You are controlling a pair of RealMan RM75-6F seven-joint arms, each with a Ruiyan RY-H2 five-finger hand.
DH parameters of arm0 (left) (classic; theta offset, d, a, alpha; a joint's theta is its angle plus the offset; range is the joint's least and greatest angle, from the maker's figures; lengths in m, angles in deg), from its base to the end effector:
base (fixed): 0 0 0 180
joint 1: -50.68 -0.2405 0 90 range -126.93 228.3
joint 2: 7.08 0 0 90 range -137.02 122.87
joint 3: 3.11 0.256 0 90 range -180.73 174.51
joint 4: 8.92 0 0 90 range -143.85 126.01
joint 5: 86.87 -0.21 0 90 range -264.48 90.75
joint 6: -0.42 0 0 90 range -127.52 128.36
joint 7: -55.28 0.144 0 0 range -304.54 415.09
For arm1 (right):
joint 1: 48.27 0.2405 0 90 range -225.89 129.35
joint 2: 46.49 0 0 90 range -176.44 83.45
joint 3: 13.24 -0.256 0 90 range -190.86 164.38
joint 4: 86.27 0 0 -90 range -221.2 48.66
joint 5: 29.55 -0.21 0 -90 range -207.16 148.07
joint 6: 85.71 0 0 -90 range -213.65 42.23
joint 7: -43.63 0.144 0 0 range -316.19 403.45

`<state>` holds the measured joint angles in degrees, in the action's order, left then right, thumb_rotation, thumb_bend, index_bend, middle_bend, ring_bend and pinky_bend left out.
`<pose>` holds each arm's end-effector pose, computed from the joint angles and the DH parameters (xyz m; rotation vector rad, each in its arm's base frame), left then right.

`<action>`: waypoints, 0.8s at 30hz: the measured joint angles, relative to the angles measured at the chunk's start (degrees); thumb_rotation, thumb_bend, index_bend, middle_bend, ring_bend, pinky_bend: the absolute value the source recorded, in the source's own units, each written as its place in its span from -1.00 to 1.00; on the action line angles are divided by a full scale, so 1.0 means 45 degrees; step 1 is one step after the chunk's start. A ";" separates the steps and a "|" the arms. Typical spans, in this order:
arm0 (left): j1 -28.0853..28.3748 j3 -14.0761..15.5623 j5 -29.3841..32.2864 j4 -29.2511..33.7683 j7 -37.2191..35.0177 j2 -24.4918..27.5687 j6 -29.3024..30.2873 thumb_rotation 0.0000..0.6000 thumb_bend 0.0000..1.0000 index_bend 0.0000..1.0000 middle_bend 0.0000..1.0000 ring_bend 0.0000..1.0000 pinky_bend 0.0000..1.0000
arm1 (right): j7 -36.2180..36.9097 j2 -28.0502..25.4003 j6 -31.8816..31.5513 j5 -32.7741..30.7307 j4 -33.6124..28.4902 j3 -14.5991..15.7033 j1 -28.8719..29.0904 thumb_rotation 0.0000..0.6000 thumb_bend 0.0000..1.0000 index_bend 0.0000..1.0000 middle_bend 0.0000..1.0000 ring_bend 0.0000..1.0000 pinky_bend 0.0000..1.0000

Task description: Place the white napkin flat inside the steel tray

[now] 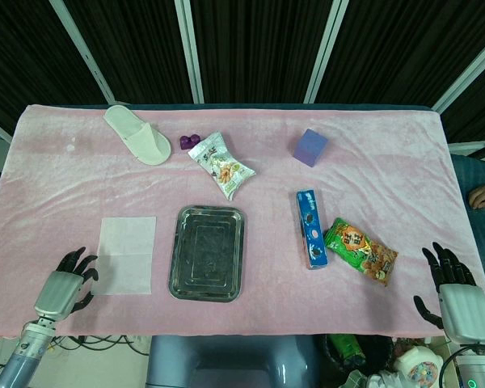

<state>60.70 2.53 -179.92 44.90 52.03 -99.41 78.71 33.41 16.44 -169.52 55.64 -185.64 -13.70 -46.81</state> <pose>-0.3555 0.1854 0.0144 -1.7434 -0.8542 -0.7646 -0.3037 -0.1522 0.1468 1.4158 -0.9358 0.7589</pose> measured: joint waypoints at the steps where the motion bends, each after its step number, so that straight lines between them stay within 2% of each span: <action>1: 0.0016 0.0015 -0.0011 -0.0027 -0.0015 -0.0017 -0.0033 1.00 -0.31 -0.04 -0.58 -1.00 -0.78 | -0.0005 -0.0004 0.0016 -0.0014 -0.0008 0.0002 0.0000 1.00 -0.53 -1.00 -1.00 -0.90 -0.65; 15: 0.0090 -0.0009 -0.0118 -0.0439 -0.0385 -0.0398 0.0104 1.00 -0.24 -0.01 -0.58 -1.00 -0.78 | -0.0148 0.0005 0.0092 -0.0036 -0.0028 0.0006 0.0013 1.00 -0.53 -1.00 -1.00 -0.90 -0.65; 24: 0.0153 -0.0002 -0.0241 -0.0172 -0.0537 -0.0398 0.0268 1.00 -0.14 0.06 -0.57 -1.00 -0.78 | -0.0299 -0.0006 0.0177 -0.0095 -0.0088 0.0011 0.0032 1.00 -0.53 -1.00 -1.00 -0.90 -0.65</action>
<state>61.39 2.53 -181.00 44.13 49.62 -101.20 79.91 32.06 16.41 -168.72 55.21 -186.03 -13.64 -46.67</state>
